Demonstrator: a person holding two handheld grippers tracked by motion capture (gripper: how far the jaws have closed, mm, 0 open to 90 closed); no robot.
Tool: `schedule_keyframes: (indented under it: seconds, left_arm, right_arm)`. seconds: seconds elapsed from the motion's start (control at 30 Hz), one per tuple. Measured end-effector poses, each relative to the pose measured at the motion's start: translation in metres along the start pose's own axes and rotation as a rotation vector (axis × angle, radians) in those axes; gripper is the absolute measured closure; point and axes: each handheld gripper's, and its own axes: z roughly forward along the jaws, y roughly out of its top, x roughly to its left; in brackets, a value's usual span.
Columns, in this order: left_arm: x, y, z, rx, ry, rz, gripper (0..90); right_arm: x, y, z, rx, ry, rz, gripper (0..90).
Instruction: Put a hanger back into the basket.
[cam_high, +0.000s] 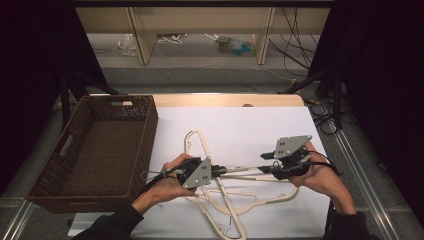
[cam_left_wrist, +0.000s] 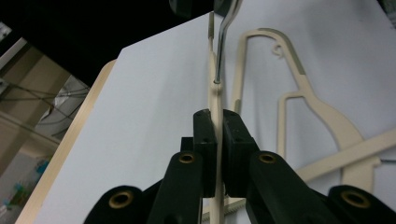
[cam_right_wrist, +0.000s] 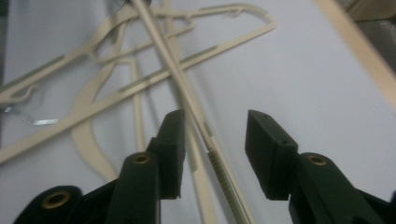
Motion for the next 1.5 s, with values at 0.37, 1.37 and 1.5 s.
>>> schedule_keyframes:
  seconds: [0.37,1.37,1.5]
  left_arm:
    - [0.033,0.010,-0.020,-0.054,0.058,-0.249,85.8]
    - [0.064,0.039,-0.084,0.015,0.035,-0.727,85.8]
    - [0.070,0.049,-0.107,0.001,0.047,-0.734,85.8]
  right_arm:
    - [0.012,0.016,-0.024,-0.205,-0.120,0.188,41.1]
    - [0.081,-0.017,0.012,-0.211,-0.105,0.336,33.0]
    - [0.085,-0.017,0.012,-0.219,-0.088,0.330,32.8]
